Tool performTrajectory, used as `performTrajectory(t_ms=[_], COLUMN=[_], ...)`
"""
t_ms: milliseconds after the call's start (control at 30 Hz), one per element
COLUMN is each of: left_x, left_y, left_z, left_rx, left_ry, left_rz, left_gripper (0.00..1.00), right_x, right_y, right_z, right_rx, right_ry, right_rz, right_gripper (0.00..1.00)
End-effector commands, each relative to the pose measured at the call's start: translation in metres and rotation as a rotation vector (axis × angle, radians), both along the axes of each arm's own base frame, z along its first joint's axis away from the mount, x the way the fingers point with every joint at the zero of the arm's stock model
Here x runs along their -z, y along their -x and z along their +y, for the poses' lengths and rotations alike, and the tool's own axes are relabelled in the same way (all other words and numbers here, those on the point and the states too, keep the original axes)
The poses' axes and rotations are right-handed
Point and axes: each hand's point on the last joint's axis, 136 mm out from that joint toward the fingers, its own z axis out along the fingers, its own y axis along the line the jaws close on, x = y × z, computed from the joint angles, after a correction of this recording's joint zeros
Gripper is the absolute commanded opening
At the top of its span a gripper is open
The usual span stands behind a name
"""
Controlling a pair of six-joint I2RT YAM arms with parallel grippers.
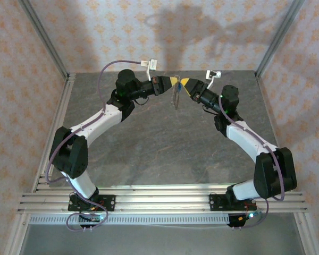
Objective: Put the keys on the keyring
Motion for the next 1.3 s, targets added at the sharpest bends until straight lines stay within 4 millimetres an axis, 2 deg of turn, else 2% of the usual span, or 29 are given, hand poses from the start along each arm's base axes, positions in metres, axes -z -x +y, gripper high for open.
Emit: performTrajectory(t_ms=[0,300,533,800,1033,1067,1167,1200,1267], left_x=[-0.036,-0.036,-0.039,-0.040,-0.039,-0.040,-0.042,-0.042,-0.044], left_y=[0.011,0.010,0.010,0.009,0.008,0.008,0.010,0.011,0.012], left_z=[0.009,0.009,0.010,0.011,0.010,0.010,0.011,0.012,0.012], left_rx=[-0.009,-0.011,-0.019,-0.025,-0.025,-0.024,-0.024,-0.024,-0.026], left_ry=[0.056,0.055,0.063,0.069,0.069,0.070,0.068,0.068,0.070], left_rz=[-0.094,-0.095,-0.101,-0.102,-0.099,-0.100,-0.107,-0.107,-0.110], left_gripper=[0.00,0.00,0.00,0.00,0.00,0.00,0.00,0.00,0.00], right_x=[-0.025,-0.024,-0.018,-0.014,-0.008,-0.007,-0.009,-0.012,-0.019], right_y=[0.008,0.015,0.018,0.029,0.033,0.032,0.025,0.023,0.019], right_z=[0.008,0.011,0.013,0.032,0.032,0.029,0.003,-0.008,-0.028], right_rx=[-0.043,-0.067,-0.079,-0.168,-0.171,-0.156,-0.057,-0.022,0.040], right_ry=[-0.022,-0.021,-0.014,0.023,0.078,0.088,0.091,0.083,0.061], right_rz=[-0.092,-0.098,-0.087,-0.087,-0.076,-0.069,-0.058,-0.056,-0.055], right_gripper=[0.36,0.00,0.00,0.00,0.00,0.00,0.21,0.25,0.28])
